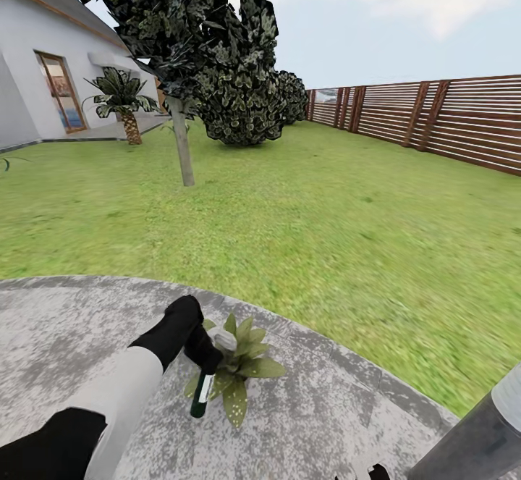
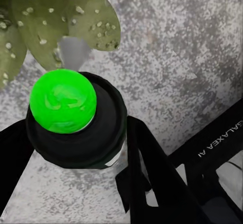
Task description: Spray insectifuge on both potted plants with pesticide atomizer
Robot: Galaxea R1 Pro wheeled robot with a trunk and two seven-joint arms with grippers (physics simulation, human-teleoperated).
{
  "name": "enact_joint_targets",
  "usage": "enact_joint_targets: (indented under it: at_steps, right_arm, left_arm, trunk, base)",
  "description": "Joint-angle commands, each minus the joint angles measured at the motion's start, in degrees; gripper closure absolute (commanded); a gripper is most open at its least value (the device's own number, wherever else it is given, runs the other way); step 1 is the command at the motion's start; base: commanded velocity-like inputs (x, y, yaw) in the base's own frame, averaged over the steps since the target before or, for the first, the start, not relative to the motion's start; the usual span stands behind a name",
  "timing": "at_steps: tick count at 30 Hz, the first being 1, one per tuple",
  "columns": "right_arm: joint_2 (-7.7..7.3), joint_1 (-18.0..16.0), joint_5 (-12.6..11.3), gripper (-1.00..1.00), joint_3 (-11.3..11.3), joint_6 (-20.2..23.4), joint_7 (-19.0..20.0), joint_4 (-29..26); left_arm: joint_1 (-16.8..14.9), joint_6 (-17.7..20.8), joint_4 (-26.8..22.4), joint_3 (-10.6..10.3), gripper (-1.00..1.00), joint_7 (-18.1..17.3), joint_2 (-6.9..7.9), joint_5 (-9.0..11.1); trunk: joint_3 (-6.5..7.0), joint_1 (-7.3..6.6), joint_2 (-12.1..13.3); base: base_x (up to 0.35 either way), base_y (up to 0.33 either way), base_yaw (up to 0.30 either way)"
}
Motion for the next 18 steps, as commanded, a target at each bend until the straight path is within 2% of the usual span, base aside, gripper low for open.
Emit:
enact_joint_targets:
  at_steps: [1, 5, 7, 9, 11, 18]
  right_arm:
    - [0.0, 0.0, 0.6, -1.0, -0.4, -0.2, -0.2, 0.1]
    - [0.0, 0.0, 0.6, -1.0, -0.4, -0.2, -0.2, 0.1]
    - [0.0, 0.0, 0.6, -1.0, -0.4, -0.2, -0.2, 0.1]
    - [0.0, 0.0, 0.6, -1.0, -0.4, -0.2, -0.2, 0.1]
    - [0.0, 0.0, 0.6, -1.0, -0.4, -0.2, -0.2, 0.1]
    - [-0.01, 0.0, 0.6, -1.0, -0.4, -0.2, -0.2, 0.1]
  left_arm:
    - [-0.4, 0.4, 0.0, -0.1, 1.0, -0.6, -0.01, -0.6]
    - [-1.0, 0.2, 0.5, -0.2, 1.0, -0.6, 0.94, -0.5]
    - [-1.0, 0.1, 0.6, -0.2, 1.0, -0.6, 2.24, -0.5]
    - [-1.0, 0.1, 0.6, -0.1, 1.0, -0.6, 4.16, -0.5]
    - [-1.0, 0.1, 0.6, -0.1, 1.0, -0.6, 5.21, -0.5]
    - [-0.8, 0.0, 0.7, -0.2, 1.0, -0.7, 6.92, -0.5]
  trunk:
    - [-0.06, -0.01, 0.0]
    - [-0.06, -0.01, 0.0]
    - [-0.06, -0.01, 0.0]
    - [-0.06, -0.01, 0.0]
    - [-0.06, -0.01, 0.0]
    - [-0.06, -0.01, 0.0]
  base:
    - [0.0, 0.0, 0.0]
    - [0.0, 0.0, 0.0]
    - [0.0, 0.0, 0.0]
    - [0.0, 0.0, 0.0]
    - [0.0, 0.0, 0.0]
    - [0.0, 0.0, 0.0]
